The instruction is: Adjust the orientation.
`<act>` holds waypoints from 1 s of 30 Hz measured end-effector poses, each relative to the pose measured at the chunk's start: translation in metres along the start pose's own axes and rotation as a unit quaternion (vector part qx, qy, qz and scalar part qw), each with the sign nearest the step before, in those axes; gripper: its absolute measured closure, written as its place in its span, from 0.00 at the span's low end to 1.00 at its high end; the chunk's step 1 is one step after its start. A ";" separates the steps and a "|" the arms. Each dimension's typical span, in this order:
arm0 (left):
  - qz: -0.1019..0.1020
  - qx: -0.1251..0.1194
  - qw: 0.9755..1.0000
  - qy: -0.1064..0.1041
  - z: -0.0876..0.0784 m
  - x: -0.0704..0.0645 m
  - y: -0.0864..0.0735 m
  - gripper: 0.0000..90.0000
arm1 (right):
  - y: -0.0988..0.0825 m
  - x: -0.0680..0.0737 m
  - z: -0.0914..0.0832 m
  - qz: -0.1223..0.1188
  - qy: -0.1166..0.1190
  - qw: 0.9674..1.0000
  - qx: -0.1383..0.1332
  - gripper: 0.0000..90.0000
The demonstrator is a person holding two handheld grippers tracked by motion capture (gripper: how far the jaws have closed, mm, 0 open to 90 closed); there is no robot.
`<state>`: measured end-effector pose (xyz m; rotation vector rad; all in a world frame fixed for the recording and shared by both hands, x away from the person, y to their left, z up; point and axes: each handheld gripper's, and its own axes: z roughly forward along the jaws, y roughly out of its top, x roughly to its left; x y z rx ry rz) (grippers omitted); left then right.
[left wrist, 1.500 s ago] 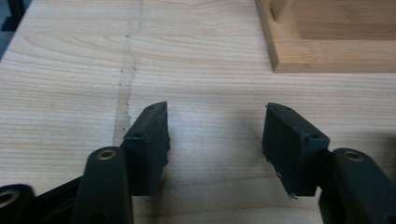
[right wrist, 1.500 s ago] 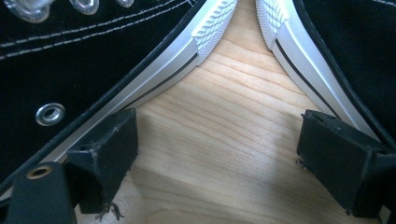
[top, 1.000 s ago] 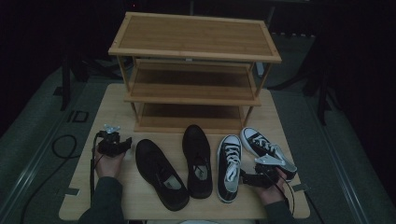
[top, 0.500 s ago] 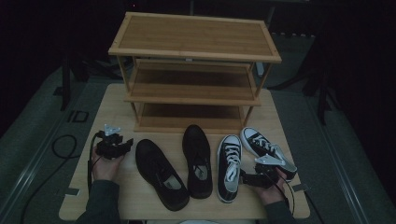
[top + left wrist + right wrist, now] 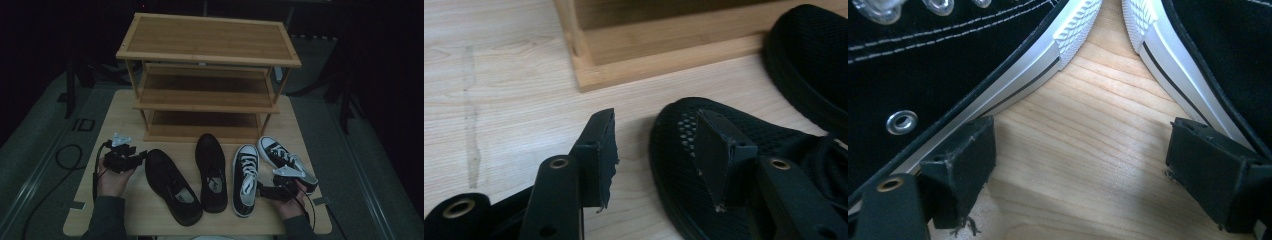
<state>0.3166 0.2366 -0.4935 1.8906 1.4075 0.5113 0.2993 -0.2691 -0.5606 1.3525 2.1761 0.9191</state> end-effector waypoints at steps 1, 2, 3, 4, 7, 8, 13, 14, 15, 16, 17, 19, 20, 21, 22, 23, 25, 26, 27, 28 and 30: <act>0.001 0.001 1.000 -0.003 0.000 -0.002 0.000 0.57 | 0.000 0.000 0.000 0.000 0.000 1.000 0.000 0.14; 0.005 0.002 1.000 -0.005 -0.001 -0.003 0.001 0.57 | 0.000 0.000 0.000 0.000 0.000 1.000 0.000 0.14; 0.008 0.003 1.000 -0.011 -0.001 -0.006 0.002 0.57 | 0.000 0.000 0.000 0.000 0.000 1.000 0.000 0.14; 0.010 0.003 1.000 -0.015 -0.002 -0.008 0.002 0.58 | 0.000 0.000 0.000 0.000 0.000 1.000 0.000 0.14; 0.018 0.007 0.999 -0.027 -0.003 -0.014 0.004 0.62 | 0.000 0.000 0.000 0.000 0.000 1.000 0.000 0.14; 0.018 0.007 0.999 -0.027 -0.003 -0.014 0.004 0.63 | 0.000 0.000 0.000 0.000 0.000 1.000 0.000 0.14; 0.031 0.016 0.998 -0.045 -0.005 -0.023 0.007 0.72 | 0.000 0.000 0.000 0.000 0.000 1.000 0.000 0.14; 0.033 0.018 0.998 -0.052 -0.007 -0.026 0.007 0.73 | 0.000 0.000 0.000 0.000 0.000 1.000 0.000 0.14; 0.033 0.018 0.998 -0.052 -0.007 -0.026 0.007 0.74 | 0.000 0.000 0.000 0.000 0.000 1.000 0.000 0.14; 0.036 0.020 0.998 -0.055 -0.007 -0.027 0.008 0.74 | 0.000 0.000 0.000 0.000 0.000 1.000 0.000 0.14; 0.039 0.021 0.997 -0.057 -0.008 -0.029 0.009 0.76 | 0.000 0.000 0.000 0.000 0.000 1.000 0.000 0.14; 0.044 0.022 0.997 -0.057 -0.010 -0.033 0.010 0.80 | 0.000 0.000 0.000 0.000 0.000 1.000 0.000 0.14; 0.047 0.024 0.997 -0.059 -0.011 -0.035 0.011 0.82 | 0.000 0.000 0.000 0.000 0.000 1.000 0.000 0.14; 0.051 0.026 0.997 -0.060 -0.012 -0.038 0.011 0.83 | 0.000 0.000 0.000 0.000 0.000 1.000 0.000 0.14; 0.051 0.026 0.997 -0.060 -0.012 -0.038 0.011 0.86 | 0.000 0.000 0.000 0.000 0.000 1.000 0.000 0.14; 0.053 0.031 0.996 -0.061 -0.012 -0.040 0.011 0.88 | 0.000 0.000 0.000 0.000 0.000 1.000 0.000 0.14; 0.054 0.034 0.996 -0.060 -0.012 -0.041 0.010 0.92 | 0.000 0.000 0.000 0.000 0.000 1.000 0.000 0.14; 0.056 0.037 0.996 -0.060 -0.013 -0.042 0.010 0.94 | 0.000 0.000 0.000 0.000 0.000 1.000 0.000 0.14; 0.056 0.037 0.996 -0.060 -0.013 -0.042 0.010 0.96 | 0.000 0.000 0.000 0.000 0.000 1.000 0.000 0.14; 0.057 0.038 0.996 -0.060 -0.013 -0.042 0.009 0.96 | 0.000 0.000 0.000 0.000 0.000 1.000 0.000 0.14; 0.056 0.040 0.996 -0.057 -0.014 -0.043 0.008 1.00 | 0.000 0.000 0.000 0.000 0.000 1.000 0.000 0.14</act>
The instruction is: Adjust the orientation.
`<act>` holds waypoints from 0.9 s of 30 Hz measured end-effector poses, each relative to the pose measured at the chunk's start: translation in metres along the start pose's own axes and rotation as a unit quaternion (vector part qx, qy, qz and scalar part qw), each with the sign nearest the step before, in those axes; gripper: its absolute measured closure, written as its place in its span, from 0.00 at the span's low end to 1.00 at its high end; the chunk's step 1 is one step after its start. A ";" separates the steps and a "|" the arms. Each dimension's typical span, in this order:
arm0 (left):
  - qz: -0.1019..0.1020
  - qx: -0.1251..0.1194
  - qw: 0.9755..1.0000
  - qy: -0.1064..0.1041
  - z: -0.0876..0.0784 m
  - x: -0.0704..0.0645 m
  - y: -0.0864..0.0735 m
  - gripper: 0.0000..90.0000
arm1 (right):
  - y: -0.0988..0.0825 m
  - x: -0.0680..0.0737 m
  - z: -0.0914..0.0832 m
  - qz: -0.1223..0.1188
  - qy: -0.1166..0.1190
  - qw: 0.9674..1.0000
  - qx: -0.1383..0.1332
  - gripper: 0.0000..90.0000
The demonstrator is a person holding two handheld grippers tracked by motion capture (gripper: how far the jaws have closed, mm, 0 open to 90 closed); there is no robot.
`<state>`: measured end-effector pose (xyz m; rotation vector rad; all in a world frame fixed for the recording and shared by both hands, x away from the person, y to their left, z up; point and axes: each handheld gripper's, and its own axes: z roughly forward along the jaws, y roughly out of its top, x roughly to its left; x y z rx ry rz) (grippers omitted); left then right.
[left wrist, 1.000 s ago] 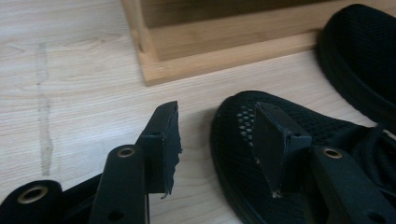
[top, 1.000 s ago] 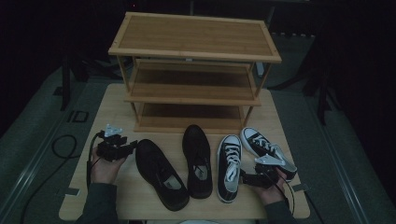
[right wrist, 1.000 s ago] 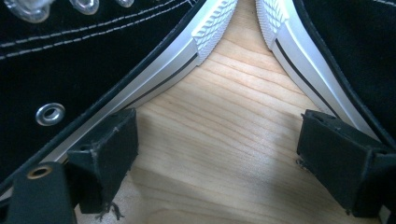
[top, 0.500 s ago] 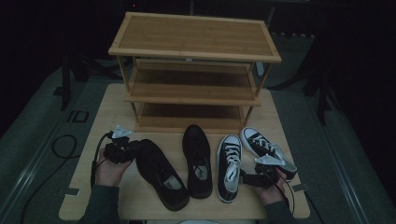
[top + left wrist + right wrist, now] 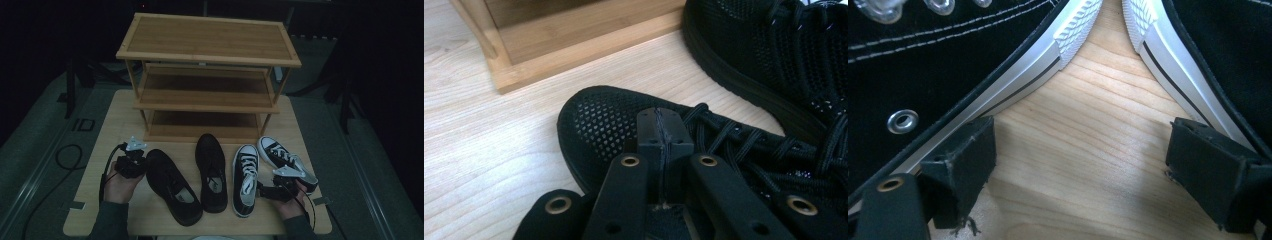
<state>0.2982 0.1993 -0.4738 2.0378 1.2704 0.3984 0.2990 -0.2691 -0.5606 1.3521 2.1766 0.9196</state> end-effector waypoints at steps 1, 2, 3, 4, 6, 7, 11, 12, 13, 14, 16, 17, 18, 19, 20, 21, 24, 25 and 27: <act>0.000 0.001 1.000 0.000 0.000 0.000 -0.001 1.00 | 0.000 0.000 0.000 0.000 0.000 1.000 0.000 0.14; -0.004 0.006 1.000 0.002 0.000 0.002 -0.003 1.00 | 0.000 0.000 0.000 0.000 0.000 1.000 0.000 0.14; -0.004 0.006 1.000 0.002 0.000 0.002 -0.003 1.00 | 0.000 0.000 0.000 0.000 0.000 1.000 0.000 0.14; -0.006 0.008 1.000 0.005 0.001 0.003 -0.005 1.00 | 0.000 0.000 0.000 0.000 0.000 1.000 0.000 0.14; -0.012 0.013 1.000 0.007 0.003 0.005 -0.009 1.00 | 0.000 0.000 0.000 0.000 0.000 1.000 0.000 0.14; -0.015 0.016 1.000 0.009 0.004 0.007 -0.010 1.00 | 0.000 0.000 0.000 0.000 0.000 1.000 0.000 0.14; -0.027 0.023 0.999 0.013 0.006 0.011 -0.018 1.00 | 0.000 0.000 0.000 0.000 0.000 1.000 0.000 0.14; -0.027 0.025 0.999 0.015 0.006 0.012 -0.019 1.00 | 0.000 0.000 0.000 0.000 0.000 1.000 0.000 0.14; -0.030 0.029 0.999 0.019 0.006 0.014 -0.022 1.00 | 0.000 0.000 0.000 0.000 0.000 1.000 0.000 0.14; -0.031 0.030 0.999 0.022 0.006 0.014 -0.024 1.00 | 0.000 0.000 0.000 0.000 0.000 1.000 0.000 0.14; -0.031 0.033 0.999 0.022 0.006 0.015 -0.025 1.00 | 0.000 0.000 0.000 -0.001 0.000 1.000 0.000 0.14; -0.033 0.034 0.999 0.022 0.006 0.015 -0.026 1.00 | 0.000 0.000 0.000 -0.001 0.000 1.000 0.000 0.14; -0.034 0.035 0.999 0.022 0.006 0.015 -0.028 1.00 | 0.000 0.000 0.000 -0.001 0.000 1.000 0.000 0.14; -0.035 0.038 0.998 0.023 0.006 0.016 -0.029 1.00 | 0.000 0.000 0.000 -0.001 0.000 1.000 0.000 0.14; -0.034 0.040 0.998 0.024 0.006 0.016 -0.030 1.00 | 0.000 0.000 0.000 -0.001 0.000 1.000 0.000 0.14; -0.034 0.042 0.998 0.023 0.006 0.016 -0.030 1.00 | 0.000 0.000 0.000 -0.001 0.001 1.000 0.000 0.14; -0.032 0.047 0.998 0.021 0.008 0.015 -0.031 1.00 | 0.000 0.000 0.000 -0.001 0.001 1.000 0.000 0.14; -0.030 0.049 0.998 0.021 0.009 0.015 -0.031 1.00 | 0.000 0.000 0.000 -0.001 0.001 1.000 0.000 0.14; -0.027 0.056 0.998 0.020 0.014 0.014 -0.031 1.00 | 0.000 0.000 0.000 -0.002 0.001 1.000 0.000 0.14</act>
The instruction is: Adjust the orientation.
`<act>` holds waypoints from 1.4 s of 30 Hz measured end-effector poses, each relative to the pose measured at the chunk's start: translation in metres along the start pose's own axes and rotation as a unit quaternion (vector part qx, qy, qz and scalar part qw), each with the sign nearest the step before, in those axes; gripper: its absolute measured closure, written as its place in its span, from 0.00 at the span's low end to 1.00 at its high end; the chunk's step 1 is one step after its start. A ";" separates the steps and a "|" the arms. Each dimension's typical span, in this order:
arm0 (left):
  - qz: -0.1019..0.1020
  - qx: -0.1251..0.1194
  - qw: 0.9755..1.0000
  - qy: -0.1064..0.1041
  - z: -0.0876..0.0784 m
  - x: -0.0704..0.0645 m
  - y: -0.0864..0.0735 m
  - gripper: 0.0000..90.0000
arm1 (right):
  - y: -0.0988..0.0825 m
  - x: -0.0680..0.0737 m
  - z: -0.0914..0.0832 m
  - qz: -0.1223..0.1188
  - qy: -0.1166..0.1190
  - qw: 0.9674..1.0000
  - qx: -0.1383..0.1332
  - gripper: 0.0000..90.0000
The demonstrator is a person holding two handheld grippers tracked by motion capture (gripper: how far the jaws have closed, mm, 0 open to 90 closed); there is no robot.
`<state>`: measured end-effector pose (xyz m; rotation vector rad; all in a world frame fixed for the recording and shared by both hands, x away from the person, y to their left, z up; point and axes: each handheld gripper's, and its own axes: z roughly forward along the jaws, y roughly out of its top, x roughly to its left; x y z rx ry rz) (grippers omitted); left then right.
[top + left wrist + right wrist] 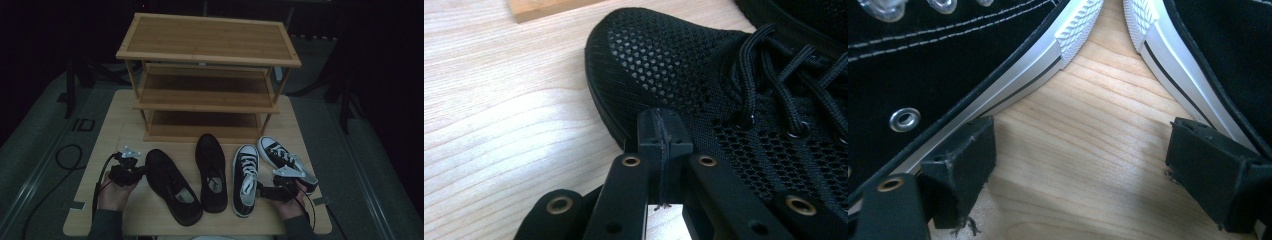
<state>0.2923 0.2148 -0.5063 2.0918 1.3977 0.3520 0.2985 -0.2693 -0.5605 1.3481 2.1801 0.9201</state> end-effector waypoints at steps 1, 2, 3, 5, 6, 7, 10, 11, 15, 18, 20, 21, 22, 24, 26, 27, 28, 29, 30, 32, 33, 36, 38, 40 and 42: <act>0.003 0.001 1.000 0.001 0.003 -0.001 0.001 1.00 | 0.000 0.000 0.000 0.000 0.000 1.000 0.000 0.14; 0.005 0.000 1.000 0.002 0.004 -0.001 0.002 1.00 | 0.000 0.000 0.000 0.000 0.000 1.000 0.000 0.14; 0.005 0.001 1.000 0.002 0.004 -0.002 0.003 1.00 | 0.000 0.000 0.000 0.000 0.000 1.000 0.000 0.14; 0.010 0.001 1.000 0.005 0.008 -0.003 0.006 1.00 | 0.000 0.000 0.000 0.000 0.000 1.000 0.000 0.14; 0.012 0.000 1.000 0.006 0.009 -0.003 0.008 1.00 | 0.000 0.000 0.000 0.000 0.000 1.000 0.000 0.14; 0.014 0.000 1.000 0.006 0.011 -0.004 0.010 1.00 | 0.000 0.000 0.000 0.000 0.000 1.000 0.000 0.14; 0.025 0.003 1.000 0.010 0.018 -0.007 0.019 1.00 | 0.000 0.000 0.000 0.000 0.000 1.000 0.000 0.14; 0.029 0.003 1.000 0.009 0.022 -0.009 0.024 1.00 | 0.000 0.000 0.000 0.000 0.000 1.000 0.000 0.14; 0.047 0.013 0.999 0.009 0.035 -0.016 0.035 1.00 | 0.000 0.000 0.000 0.000 0.000 1.000 0.000 0.14; 0.057 0.024 0.998 0.004 0.048 -0.022 0.042 1.00 | 0.000 0.000 0.000 0.000 0.000 1.000 -0.001 0.14; 0.060 0.028 0.998 -0.001 0.055 -0.025 0.045 1.00 | 0.000 0.000 0.000 0.000 0.000 1.000 -0.001 0.14; 0.062 0.030 0.998 0.009 0.058 -0.026 0.046 1.00 | 0.000 0.000 0.000 0.000 0.000 1.000 0.000 0.14; 0.061 0.031 0.998 0.010 0.060 -0.026 0.048 1.00 | 0.000 0.000 0.000 0.000 0.000 1.000 -0.001 0.14; 0.053 0.029 0.998 0.003 0.061 -0.023 0.050 1.00 | 0.000 0.000 0.000 0.000 0.000 1.000 0.000 0.14; 0.051 0.026 0.998 0.000 0.062 -0.022 0.051 1.00 | 0.000 0.000 0.000 0.000 0.000 1.000 0.000 0.14; 0.050 0.025 0.998 -0.001 0.062 -0.021 0.051 1.00 | 0.000 0.000 0.000 0.000 0.000 1.000 0.000 0.14; 0.049 0.025 0.999 -0.001 0.061 -0.021 0.052 0.98 | 0.000 0.000 0.000 0.000 0.000 1.000 0.000 0.14; 0.047 0.021 0.999 -0.003 0.059 -0.020 0.052 0.95 | 0.000 0.000 0.000 0.001 0.000 1.000 0.000 0.14; 0.045 0.018 0.999 -0.006 0.057 -0.019 0.052 0.93 | 0.000 0.000 0.000 0.000 0.000 1.000 0.000 0.14; 0.044 0.011 0.999 -0.009 0.052 -0.019 0.053 0.90 | 0.000 0.000 0.000 0.000 0.000 1.000 0.000 0.14; 0.043 0.007 0.999 -0.010 0.049 -0.019 0.054 0.89 | 0.000 0.000 0.000 0.000 0.000 1.000 0.000 0.14; 0.038 -0.008 0.999 -0.022 0.038 -0.021 0.056 0.83 | 0.000 0.000 0.000 0.000 0.000 1.000 0.000 0.14; 0.042 -0.016 0.999 -0.026 0.031 -0.025 0.057 0.80 | 0.000 0.000 0.000 0.000 0.000 1.000 0.000 0.14; 0.045 -0.024 0.998 -0.031 0.023 -0.029 0.058 0.76 | 0.000 0.000 0.000 0.000 0.000 1.000 0.000 0.14; 0.049 -0.030 0.998 -0.035 0.017 -0.032 0.059 0.74 | 0.000 0.000 0.000 0.000 0.001 1.000 0.000 0.14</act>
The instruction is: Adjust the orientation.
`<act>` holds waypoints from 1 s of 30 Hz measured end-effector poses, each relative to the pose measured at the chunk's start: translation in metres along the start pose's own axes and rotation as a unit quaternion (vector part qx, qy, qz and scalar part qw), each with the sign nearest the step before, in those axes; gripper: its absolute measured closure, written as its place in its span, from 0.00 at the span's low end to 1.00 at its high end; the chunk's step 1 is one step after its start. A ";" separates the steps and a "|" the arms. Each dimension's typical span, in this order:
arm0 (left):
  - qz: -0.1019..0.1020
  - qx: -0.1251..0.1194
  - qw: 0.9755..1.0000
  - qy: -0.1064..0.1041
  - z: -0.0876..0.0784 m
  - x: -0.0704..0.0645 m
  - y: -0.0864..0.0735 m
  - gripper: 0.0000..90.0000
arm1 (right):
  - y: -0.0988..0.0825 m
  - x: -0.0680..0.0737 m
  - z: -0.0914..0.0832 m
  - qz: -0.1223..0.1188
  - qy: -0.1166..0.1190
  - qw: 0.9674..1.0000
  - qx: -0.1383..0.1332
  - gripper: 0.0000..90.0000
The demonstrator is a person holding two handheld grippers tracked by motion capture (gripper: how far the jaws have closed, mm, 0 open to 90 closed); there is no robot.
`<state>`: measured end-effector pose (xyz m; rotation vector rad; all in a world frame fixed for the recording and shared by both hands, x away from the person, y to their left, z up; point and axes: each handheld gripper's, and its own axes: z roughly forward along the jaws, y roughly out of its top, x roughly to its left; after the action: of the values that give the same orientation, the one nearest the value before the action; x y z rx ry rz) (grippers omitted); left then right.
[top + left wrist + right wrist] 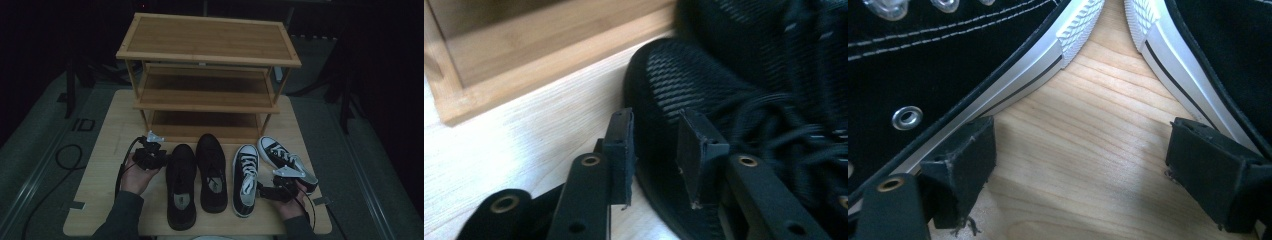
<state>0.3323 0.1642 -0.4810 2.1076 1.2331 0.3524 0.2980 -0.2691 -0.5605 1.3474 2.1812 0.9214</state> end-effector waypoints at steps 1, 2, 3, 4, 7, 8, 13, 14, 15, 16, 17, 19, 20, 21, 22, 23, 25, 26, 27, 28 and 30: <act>0.002 -0.004 1.000 -0.001 -0.003 -0.002 0.001 0.73 | 0.000 0.000 0.000 0.000 0.000 1.000 0.000 0.14; 0.004 -0.007 1.000 -0.001 -0.005 -0.004 0.002 0.71 | 0.000 0.000 0.000 0.000 0.000 1.000 0.000 0.14; 0.008 -0.009 1.000 -0.004 -0.008 -0.005 0.003 0.70 | 0.000 0.000 0.000 0.000 0.000 1.000 0.000 0.14; 0.009 -0.011 1.000 -0.005 -0.010 -0.007 0.004 0.69 | 0.000 0.000 0.000 0.000 0.001 1.000 0.000 0.14; 0.019 -0.014 1.000 -0.015 -0.017 -0.012 0.006 0.67 | 0.000 0.000 0.000 0.000 0.001 1.000 0.000 0.14; 0.020 -0.016 0.999 -0.018 -0.019 -0.014 0.006 0.66 | 0.000 0.000 0.000 0.000 0.001 1.000 0.000 0.14; 0.032 -0.012 0.999 -0.033 -0.030 -0.019 0.007 0.64 | 0.000 0.000 0.000 0.000 0.001 1.000 0.000 0.14; 0.035 -0.010 0.999 -0.035 -0.033 -0.019 0.007 0.64 | 0.000 0.000 0.000 0.000 0.001 1.000 0.000 0.14; 0.038 -0.008 0.999 -0.037 -0.034 -0.019 0.007 0.64 | 0.000 0.000 0.000 0.000 0.001 1.000 0.000 0.14; 0.040 -0.006 0.998 -0.039 -0.036 -0.019 0.007 0.63 | 0.000 0.000 0.000 0.001 0.001 1.000 0.000 0.14; 0.042 -0.002 0.998 -0.041 -0.038 -0.019 0.008 0.63 | 0.000 0.000 0.000 0.001 0.001 1.000 0.000 0.14; 0.050 -0.001 0.998 -0.046 -0.041 -0.019 0.007 0.63 | 0.000 0.000 0.000 0.000 0.001 1.000 0.000 0.14; 0.052 0.000 0.997 -0.050 -0.043 -0.019 0.007 0.62 | 0.000 0.000 0.000 0.000 0.001 1.000 0.000 0.14; 0.054 -0.001 0.997 -0.053 -0.045 -0.020 0.007 0.62 | 0.000 0.000 0.000 0.000 0.001 1.000 0.000 0.14; 0.057 -0.001 0.997 -0.055 -0.047 -0.021 0.007 0.62 | 0.000 0.000 0.000 0.000 0.001 1.000 0.000 0.14; 0.060 0.000 0.997 -0.056 -0.048 -0.022 0.006 0.61 | 0.000 0.000 0.000 0.000 0.001 1.000 0.000 0.14; 0.067 0.001 0.996 -0.054 -0.052 -0.024 0.006 0.60 | 0.000 0.000 0.000 0.000 0.001 1.000 0.000 0.14; 0.066 0.002 0.996 -0.053 -0.053 -0.026 0.006 0.58 | 0.000 0.000 0.000 0.000 0.001 1.000 0.000 0.14; 0.065 0.001 0.997 -0.052 -0.054 -0.027 0.006 0.58 | 0.000 0.000 0.000 0.001 0.001 1.000 0.000 0.14; 0.066 0.002 0.997 -0.048 -0.056 -0.029 0.006 0.57 | 0.000 0.000 0.000 0.000 0.001 1.000 0.000 0.14; 0.069 0.003 0.997 -0.041 -0.057 -0.032 0.006 0.52 | 0.000 0.000 0.000 0.000 0.001 1.000 0.000 0.14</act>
<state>0.2898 0.1581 -0.4318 2.1960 1.0464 0.3197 0.2977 -0.2690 -0.5605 1.3479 2.1827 0.9235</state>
